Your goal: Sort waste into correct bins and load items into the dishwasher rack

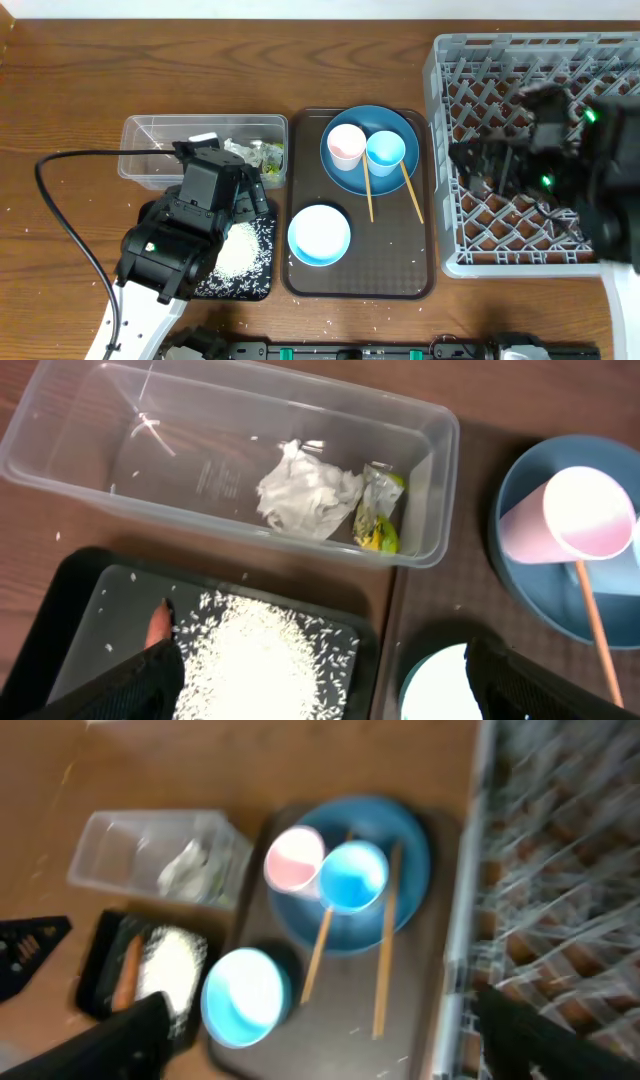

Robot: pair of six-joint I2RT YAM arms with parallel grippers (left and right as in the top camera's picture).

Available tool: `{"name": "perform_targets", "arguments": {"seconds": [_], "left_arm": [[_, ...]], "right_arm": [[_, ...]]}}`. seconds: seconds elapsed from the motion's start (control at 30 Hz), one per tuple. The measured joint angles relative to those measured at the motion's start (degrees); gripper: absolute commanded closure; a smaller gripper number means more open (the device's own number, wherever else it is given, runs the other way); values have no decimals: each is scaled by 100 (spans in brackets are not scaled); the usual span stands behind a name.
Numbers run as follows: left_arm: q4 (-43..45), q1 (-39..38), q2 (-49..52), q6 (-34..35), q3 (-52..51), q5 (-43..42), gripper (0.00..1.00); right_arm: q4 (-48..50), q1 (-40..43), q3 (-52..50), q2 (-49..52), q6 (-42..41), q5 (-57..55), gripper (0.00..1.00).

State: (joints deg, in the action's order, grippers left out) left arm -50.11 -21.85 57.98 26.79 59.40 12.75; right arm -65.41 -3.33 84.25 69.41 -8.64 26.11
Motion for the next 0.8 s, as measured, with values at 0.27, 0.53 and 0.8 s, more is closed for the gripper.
{"name": "perform_targets", "arguments": {"seconds": [0.27,0.53,0.8], "left_arm": [[-28,0,15,-2,0,-4,7],[-28,0,15,-2,0,-20,6],[-28,0,15,-2,0,-20,6]], "right_arm": [[-658,-160,-9,1346,-26,-83,64],[-741,-1294,-9,2208,-20,-1040,71],[-850,-1762,-13,2938,-479,-1893,71]]}}
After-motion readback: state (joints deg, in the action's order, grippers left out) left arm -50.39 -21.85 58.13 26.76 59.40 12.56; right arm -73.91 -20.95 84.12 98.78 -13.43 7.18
